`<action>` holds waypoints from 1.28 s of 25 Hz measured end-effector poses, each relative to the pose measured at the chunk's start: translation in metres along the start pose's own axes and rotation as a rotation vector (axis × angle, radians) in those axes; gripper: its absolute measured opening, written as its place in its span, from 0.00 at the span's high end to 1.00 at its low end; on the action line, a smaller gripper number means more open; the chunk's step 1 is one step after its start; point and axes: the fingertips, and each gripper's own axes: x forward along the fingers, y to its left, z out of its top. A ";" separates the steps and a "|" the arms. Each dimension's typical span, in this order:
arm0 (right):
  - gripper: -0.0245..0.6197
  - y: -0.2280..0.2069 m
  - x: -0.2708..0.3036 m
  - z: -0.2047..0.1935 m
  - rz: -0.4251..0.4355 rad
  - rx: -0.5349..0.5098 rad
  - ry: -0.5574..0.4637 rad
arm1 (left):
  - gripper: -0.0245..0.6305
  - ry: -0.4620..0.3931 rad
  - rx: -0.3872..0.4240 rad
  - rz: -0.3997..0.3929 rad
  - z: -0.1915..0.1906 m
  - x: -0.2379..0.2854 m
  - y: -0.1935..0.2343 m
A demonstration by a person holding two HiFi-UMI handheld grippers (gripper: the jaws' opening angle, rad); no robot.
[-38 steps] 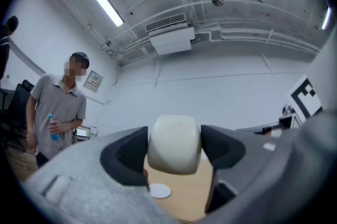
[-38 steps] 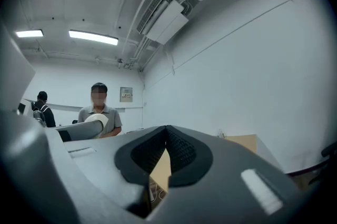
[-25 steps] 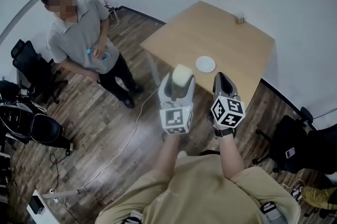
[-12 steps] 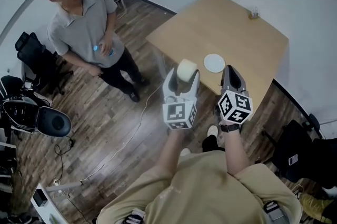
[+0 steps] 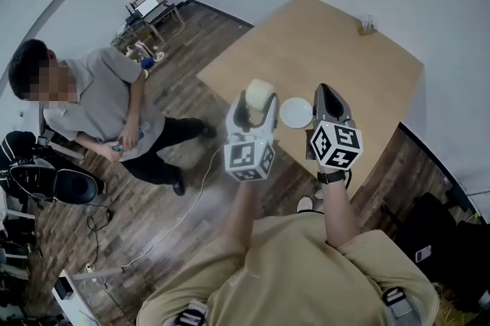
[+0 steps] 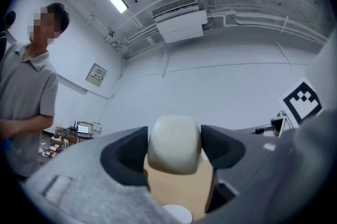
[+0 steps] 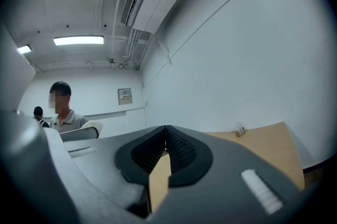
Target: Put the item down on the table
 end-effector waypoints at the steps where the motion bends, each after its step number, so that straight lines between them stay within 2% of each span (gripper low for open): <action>1: 0.95 -0.012 0.006 -0.001 0.003 0.004 0.011 | 0.48 0.008 0.002 0.007 -0.005 0.010 -0.004; 7: 0.95 -0.064 0.033 -0.022 0.052 -0.003 0.074 | 0.48 0.067 0.019 0.055 -0.039 0.048 -0.020; 12: 0.95 -0.078 0.058 -0.058 0.082 0.003 0.147 | 0.48 0.150 0.035 0.031 -0.080 0.075 -0.016; 17: 0.95 -0.110 0.096 -0.102 0.091 -0.117 0.273 | 0.48 0.226 0.055 -0.012 -0.131 0.121 -0.014; 21: 0.94 -0.144 0.110 -0.139 0.057 -0.083 0.364 | 0.48 0.375 0.049 -0.066 -0.199 0.146 -0.019; 27: 0.94 -0.159 0.147 -0.184 0.028 -0.053 0.456 | 0.48 0.592 0.055 -0.114 -0.294 0.167 0.001; 32: 0.94 -0.175 0.158 -0.224 -0.011 -0.016 0.530 | 0.49 0.677 0.082 -0.188 -0.345 0.177 -0.002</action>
